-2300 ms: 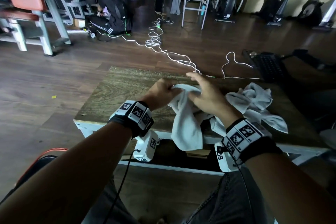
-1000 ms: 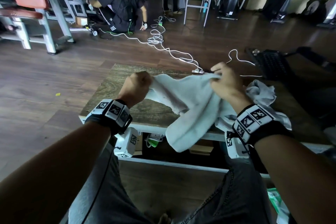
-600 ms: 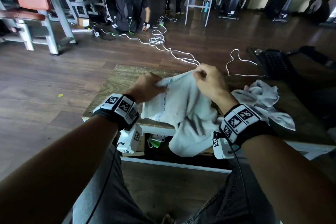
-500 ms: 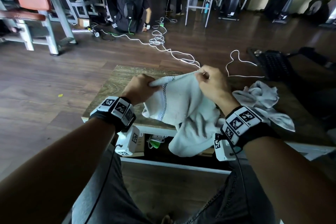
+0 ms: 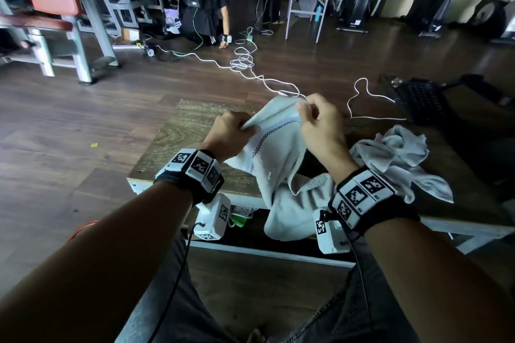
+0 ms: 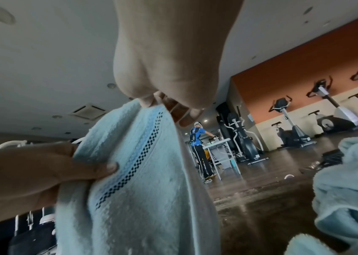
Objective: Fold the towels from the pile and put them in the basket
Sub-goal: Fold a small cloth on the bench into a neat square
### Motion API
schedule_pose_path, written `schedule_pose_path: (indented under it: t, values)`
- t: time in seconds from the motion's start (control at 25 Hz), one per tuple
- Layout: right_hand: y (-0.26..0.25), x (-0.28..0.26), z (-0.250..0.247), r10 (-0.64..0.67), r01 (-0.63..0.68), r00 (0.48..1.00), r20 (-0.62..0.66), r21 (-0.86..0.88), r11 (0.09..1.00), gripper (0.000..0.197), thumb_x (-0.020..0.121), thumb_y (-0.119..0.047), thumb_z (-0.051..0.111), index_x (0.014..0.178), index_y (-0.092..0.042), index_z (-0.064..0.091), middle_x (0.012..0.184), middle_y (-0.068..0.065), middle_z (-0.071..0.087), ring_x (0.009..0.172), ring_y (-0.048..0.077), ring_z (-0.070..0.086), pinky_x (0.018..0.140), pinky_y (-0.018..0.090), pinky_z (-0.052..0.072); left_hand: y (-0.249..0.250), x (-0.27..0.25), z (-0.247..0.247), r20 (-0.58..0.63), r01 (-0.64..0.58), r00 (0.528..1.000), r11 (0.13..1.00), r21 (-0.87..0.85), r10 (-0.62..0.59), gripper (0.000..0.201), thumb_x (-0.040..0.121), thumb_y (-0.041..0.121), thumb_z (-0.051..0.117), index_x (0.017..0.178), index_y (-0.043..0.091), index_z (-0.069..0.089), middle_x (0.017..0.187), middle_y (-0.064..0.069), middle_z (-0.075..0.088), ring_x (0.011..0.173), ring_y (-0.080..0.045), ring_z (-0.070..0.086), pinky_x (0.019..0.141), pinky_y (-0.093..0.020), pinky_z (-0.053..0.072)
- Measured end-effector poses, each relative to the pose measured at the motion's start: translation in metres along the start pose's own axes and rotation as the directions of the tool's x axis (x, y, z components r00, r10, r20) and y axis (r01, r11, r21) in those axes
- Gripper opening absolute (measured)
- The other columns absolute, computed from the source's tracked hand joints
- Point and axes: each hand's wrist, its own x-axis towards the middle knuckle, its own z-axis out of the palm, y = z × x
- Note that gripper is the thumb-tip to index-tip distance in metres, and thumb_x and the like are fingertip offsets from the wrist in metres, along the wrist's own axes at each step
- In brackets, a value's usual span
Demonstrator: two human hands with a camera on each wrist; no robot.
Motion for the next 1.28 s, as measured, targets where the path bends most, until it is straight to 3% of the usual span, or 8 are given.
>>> schedule_pose_path:
  t: [0.2,0.4,0.56,0.68,0.76,1.0,1.12,1.28]
  values:
    - [-0.007,-0.014,0.001,0.088,-0.094,0.95,0.298,0.007,0.996,0.034,0.088,-0.017,0.07,0.118,-0.018,0.054,0.092,-0.011,0.057,0.08,0.001,0.056,0.063,0.005,0.04,0.007,0.001,0.007,0.02,-0.059,0.998,0.996,-0.062,0.06,0.01,0.085,0.02,0.065,0.078,0.013,0.066,0.063,-0.001,0.059,0.058,-0.012,0.049,0.056,-0.024,0.036]
    - [-0.001,-0.009,-0.007,0.09,-0.085,0.988,0.123,-0.049,0.995,0.008,0.09,-0.013,0.067,0.088,-0.02,0.066,0.075,-0.011,0.059,0.066,0.005,0.052,0.054,0.009,0.036,0.009,0.005,0.006,0.012,-0.023,1.0,1.0,0.021,0.022,0.01,0.084,0.024,0.069,0.081,0.015,0.069,0.066,0.002,0.057,0.063,-0.013,0.049,0.06,-0.022,0.032]
    - [0.024,-0.011,-0.022,0.206,-0.208,0.978,-0.032,-0.096,0.973,0.016,0.092,-0.02,0.065,0.104,-0.011,0.071,0.092,0.002,0.068,0.089,0.022,0.064,0.071,0.019,0.04,-0.026,-0.008,-0.001,0.013,0.141,0.989,0.972,0.187,-0.147,0.015,0.087,0.018,0.062,0.074,0.013,0.068,0.068,-0.006,0.06,0.067,-0.021,0.056,0.063,-0.029,0.042]
    - [0.063,-0.041,-0.021,0.49,-0.4,0.84,0.236,-0.343,0.85,0.025,0.093,-0.027,0.062,0.108,-0.01,0.072,0.094,0.008,0.07,0.09,0.025,0.066,0.068,0.024,0.042,-0.04,-0.018,0.005,0.027,0.19,0.98,0.968,0.165,-0.197,0.016,0.087,0.015,0.06,0.078,0.009,0.072,0.071,-0.009,0.066,0.067,-0.024,0.062,0.065,-0.032,0.052]
    - [0.089,-0.073,-0.014,0.52,-0.292,0.769,0.372,-0.519,0.803,0.022,0.09,-0.027,0.062,0.09,-0.007,0.072,0.083,0.015,0.071,0.082,0.032,0.067,0.064,0.028,0.039,-0.039,-0.026,0.016,0.09,0.179,0.975,0.961,0.211,-0.202,0.016,0.086,0.013,0.06,0.087,0.007,0.075,0.08,-0.013,0.072,0.074,-0.024,0.066,0.064,-0.026,0.046]
    - [0.099,-0.112,0.004,0.446,-0.176,0.838,0.316,-0.617,0.767,0.014,0.087,-0.01,0.06,0.096,-0.006,0.072,0.099,0.018,0.07,0.101,0.034,0.061,0.071,0.027,0.036,-0.04,-0.046,0.042,0.27,0.206,0.935,0.972,0.117,-0.231,0.03,0.097,0.025,0.048,0.112,0.012,0.072,0.104,-0.003,0.07,0.094,-0.021,0.065,0.07,-0.025,0.043]
    - [0.089,-0.09,0.0,0.417,-0.24,0.85,0.321,-0.469,0.85,0.019,0.08,0.003,0.056,0.081,-0.005,0.073,0.082,0.012,0.072,0.081,0.027,0.066,0.063,0.022,0.038,-0.036,-0.043,0.043,0.288,0.195,0.938,0.981,0.017,-0.192,0.026,0.092,0.024,0.053,0.09,0.009,0.074,0.078,-0.002,0.067,0.071,-0.013,0.061,0.06,-0.02,0.045]
    - [0.033,-0.029,-0.003,0.133,-0.101,0.962,0.238,-0.142,0.985,0.039,0.07,0.014,0.05,0.082,-0.01,0.078,0.083,0.002,0.075,0.073,0.003,0.062,0.06,0.003,0.039,-0.024,-0.023,0.039,0.356,0.16,0.927,0.984,-0.081,-0.121,0.029,0.08,0.014,0.077,0.108,0.007,0.073,0.12,-0.011,0.067,0.106,-0.02,0.063,0.096,-0.032,0.05]
